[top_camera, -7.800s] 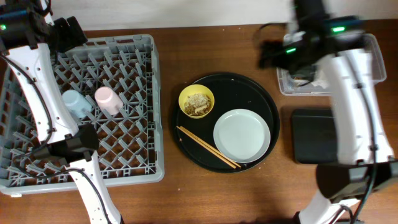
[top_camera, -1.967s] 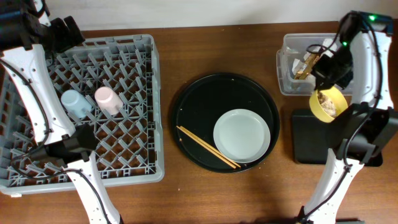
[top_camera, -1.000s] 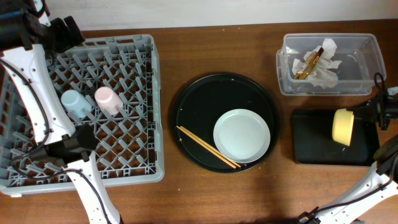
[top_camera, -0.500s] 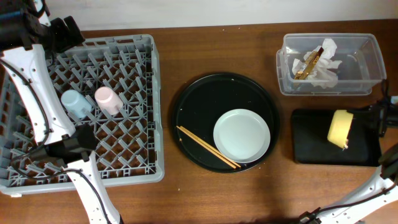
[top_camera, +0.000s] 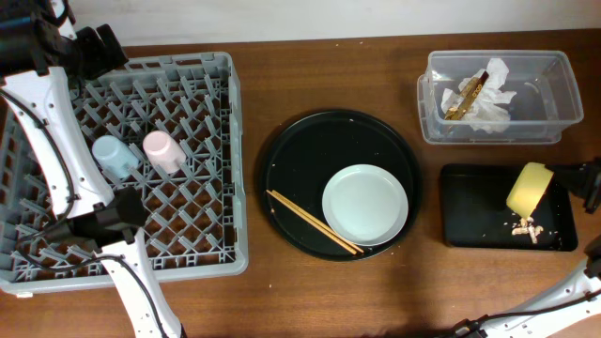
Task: Sort waste into correct bins and load items into the dishwasher rack
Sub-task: 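Tilt the yellow bowl to dump the rice scraps onto the black tray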
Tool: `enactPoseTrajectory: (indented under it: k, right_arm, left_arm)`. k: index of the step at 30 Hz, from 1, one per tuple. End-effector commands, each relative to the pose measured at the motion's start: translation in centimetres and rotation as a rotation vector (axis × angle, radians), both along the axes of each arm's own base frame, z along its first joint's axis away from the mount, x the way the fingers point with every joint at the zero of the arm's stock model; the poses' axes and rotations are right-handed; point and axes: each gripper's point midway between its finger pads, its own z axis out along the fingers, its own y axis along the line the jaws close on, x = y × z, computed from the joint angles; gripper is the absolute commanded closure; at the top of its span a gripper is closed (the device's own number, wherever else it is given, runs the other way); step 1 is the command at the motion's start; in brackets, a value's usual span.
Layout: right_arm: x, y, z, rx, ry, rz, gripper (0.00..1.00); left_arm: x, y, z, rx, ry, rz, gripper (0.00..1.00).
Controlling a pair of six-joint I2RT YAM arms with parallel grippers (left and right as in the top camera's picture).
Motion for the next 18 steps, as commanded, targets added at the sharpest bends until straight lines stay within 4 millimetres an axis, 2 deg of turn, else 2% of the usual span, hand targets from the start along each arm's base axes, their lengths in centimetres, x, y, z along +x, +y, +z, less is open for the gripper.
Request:
enactPoseTrajectory:
  k: [1,3,5,8,10,11,18]
  right_arm:
    - [0.1,-0.9,0.4,-0.067,-0.015,-0.015,0.96]
    - [0.2,-0.9,0.5,-0.033,0.009,-0.043,0.96]
    - [0.7,-0.9,1.2,-0.034,-0.058,-0.042,0.96]
    - [0.4,-1.0,0.7,-0.056,-0.035,-0.029,0.96]
    - [0.1,0.1,2.0,0.063,0.002,-0.06,0.96]
    - [0.4,0.1,2.4,0.058,-0.033,-0.063,0.96]
    - [0.4,-0.4,2.1,0.053,-0.019,-0.076,0.96]
  left_arm:
    - [-0.2,0.3,0.6,0.014,-0.012,0.012,0.01]
    - [-0.2,0.3,0.6,0.014,-0.012,0.012,0.01]
    - [-0.2,0.3,0.6,0.014,-0.012,0.012,0.01]
    - [-0.2,0.3,0.6,0.014,-0.012,0.012,0.01]
    - [-0.2,0.3,0.6,0.014,-0.012,0.012,0.01]
    - [-0.2,0.3,0.6,0.014,-0.012,0.012,0.01]
    - [-0.2,0.3,0.6,0.014,-0.012,0.012,0.01]
